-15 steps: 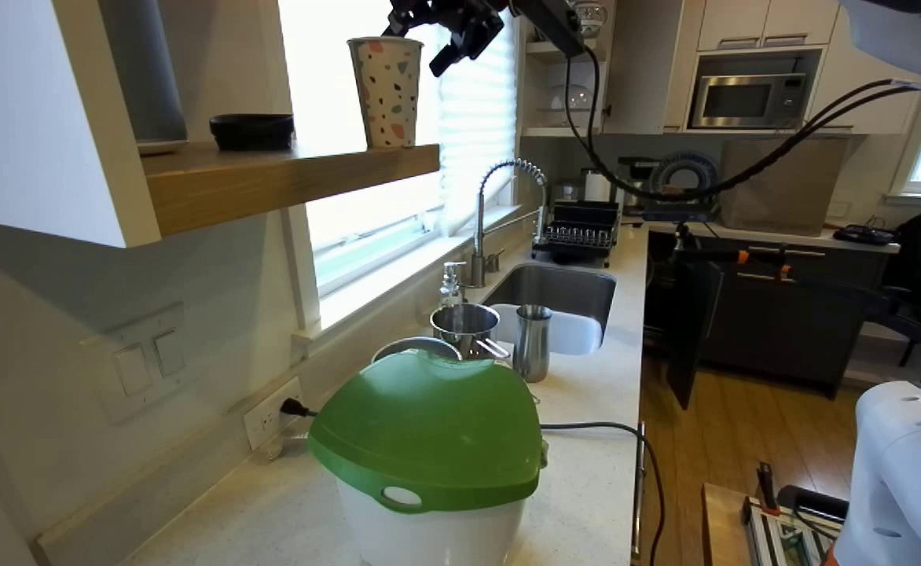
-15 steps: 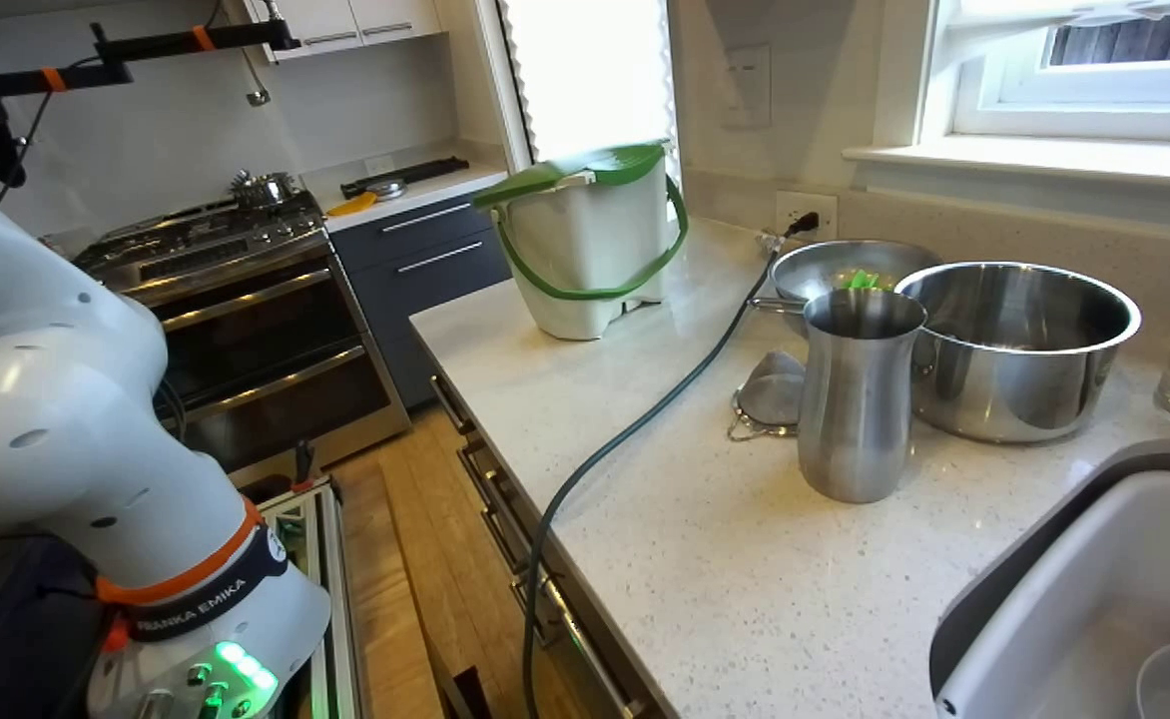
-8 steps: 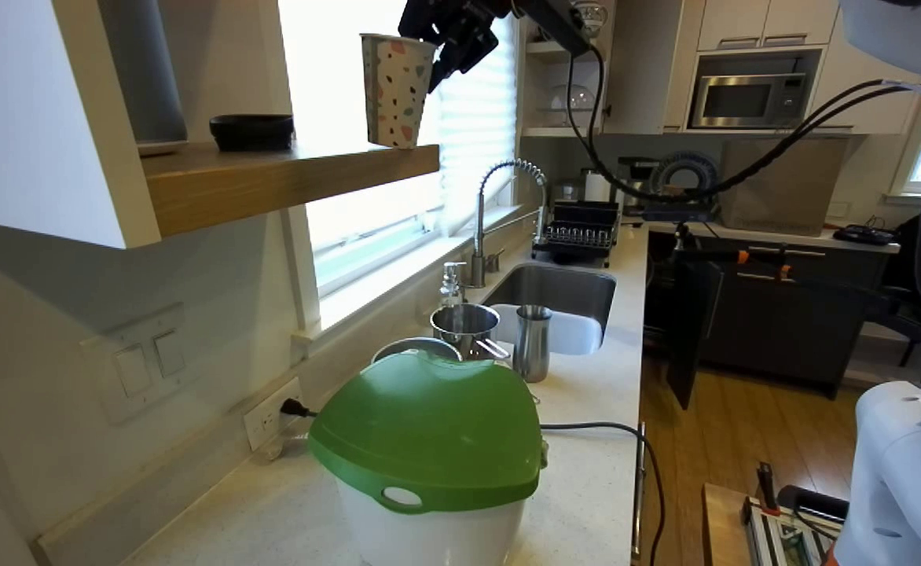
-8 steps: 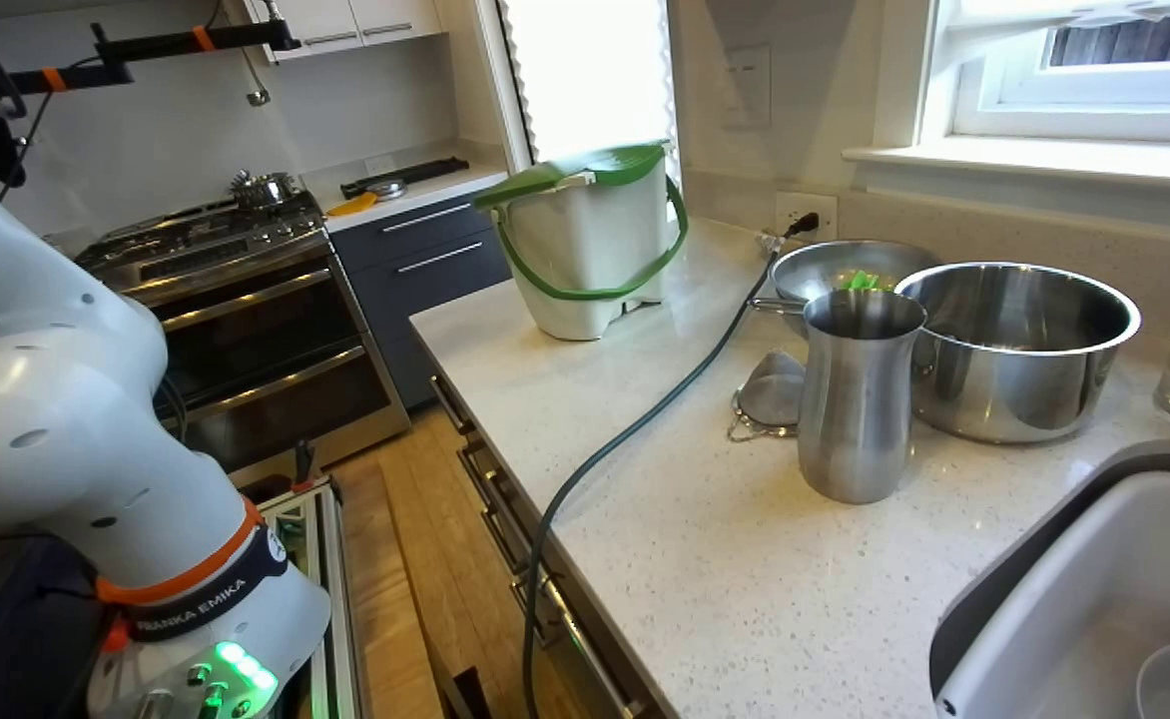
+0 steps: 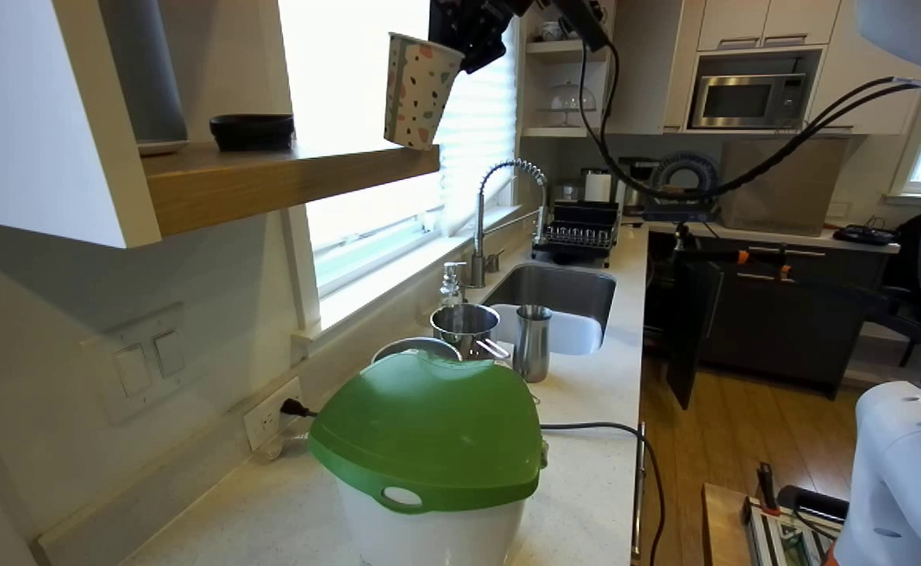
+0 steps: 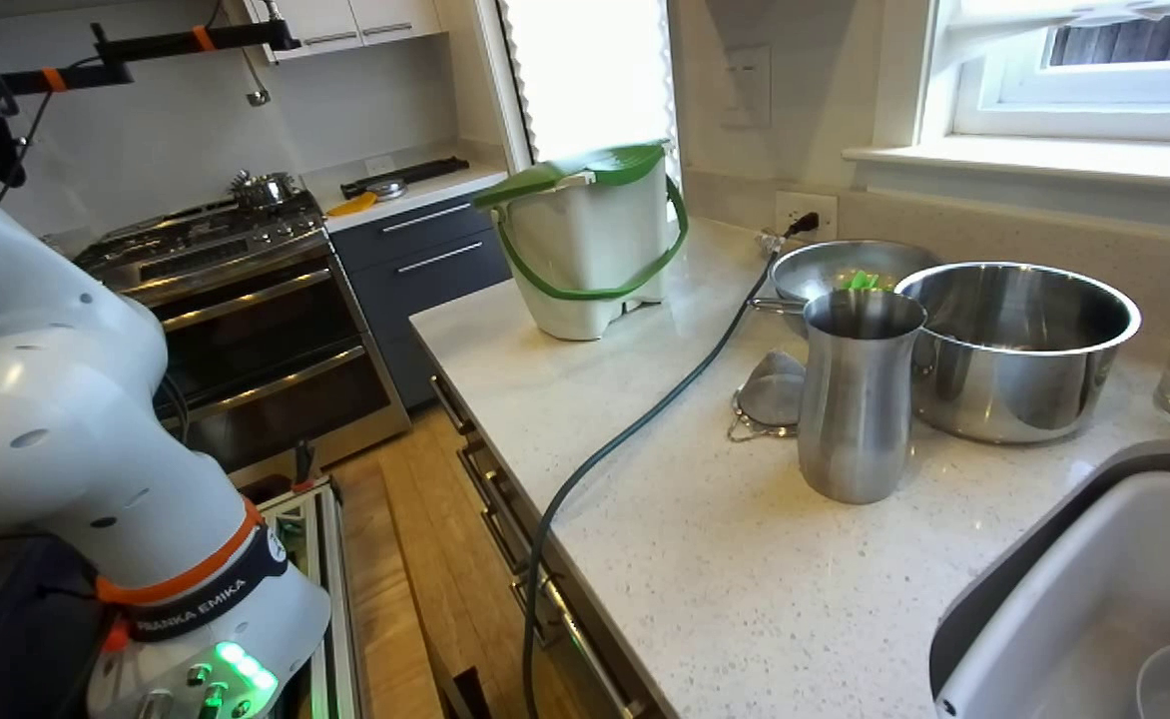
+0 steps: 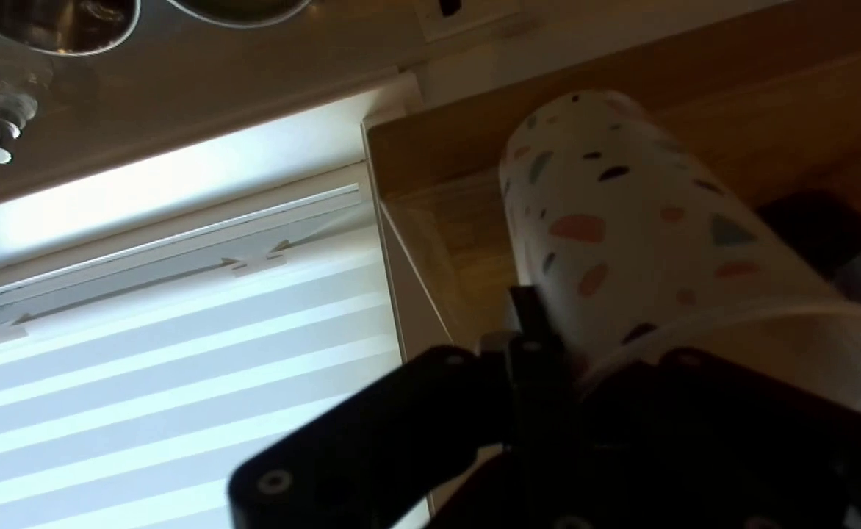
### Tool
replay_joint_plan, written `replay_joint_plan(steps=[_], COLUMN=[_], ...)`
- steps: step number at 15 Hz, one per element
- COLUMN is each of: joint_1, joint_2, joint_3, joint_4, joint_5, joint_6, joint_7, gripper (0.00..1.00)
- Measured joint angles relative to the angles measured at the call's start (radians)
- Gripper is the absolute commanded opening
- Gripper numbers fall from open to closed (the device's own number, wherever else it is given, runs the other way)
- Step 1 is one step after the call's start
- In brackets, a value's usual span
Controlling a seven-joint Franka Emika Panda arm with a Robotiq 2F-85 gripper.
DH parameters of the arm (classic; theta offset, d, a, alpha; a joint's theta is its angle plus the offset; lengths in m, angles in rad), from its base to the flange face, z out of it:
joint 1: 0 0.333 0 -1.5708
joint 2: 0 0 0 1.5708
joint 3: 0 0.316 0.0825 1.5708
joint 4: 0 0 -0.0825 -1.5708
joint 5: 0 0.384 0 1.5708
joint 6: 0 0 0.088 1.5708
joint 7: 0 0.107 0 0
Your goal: Move the cup from the shelf to the countertop
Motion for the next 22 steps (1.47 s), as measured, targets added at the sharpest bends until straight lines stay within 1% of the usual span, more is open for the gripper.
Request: replay_joint_plan(steps=[2,5,8,11,14,19,20,22], joint_1=[0.0,0.0,0.0,0.0,0.002,0.001,0.0,-0.006], joint_2=[-0.013,-0.042,-0.078,-0.121,-0.177,-0.295,-0.321,-0.371], joint_3=[-0.025,-0.075,-0.134,-0.173,-0.187,-0.187,-0.187,-0.187], joint_4=[0.001,0.001,0.0,-0.031,-0.122,-0.356,-0.408,-0.511], joint_5=[0.058,0.148,0.226,0.27,0.296,0.285,0.275,0.208], joint_6=[-0.049,-0.154,-0.268,-0.371,-0.417,-0.415,-0.412,-0.383], joint_7=[-0.053,-0.147,-0.275,-0.396,-0.483,-0.591,-0.612,-0.652], gripper=[0.0,0.0,0.0,0.0,0.0,0.0,0.0,0.0])
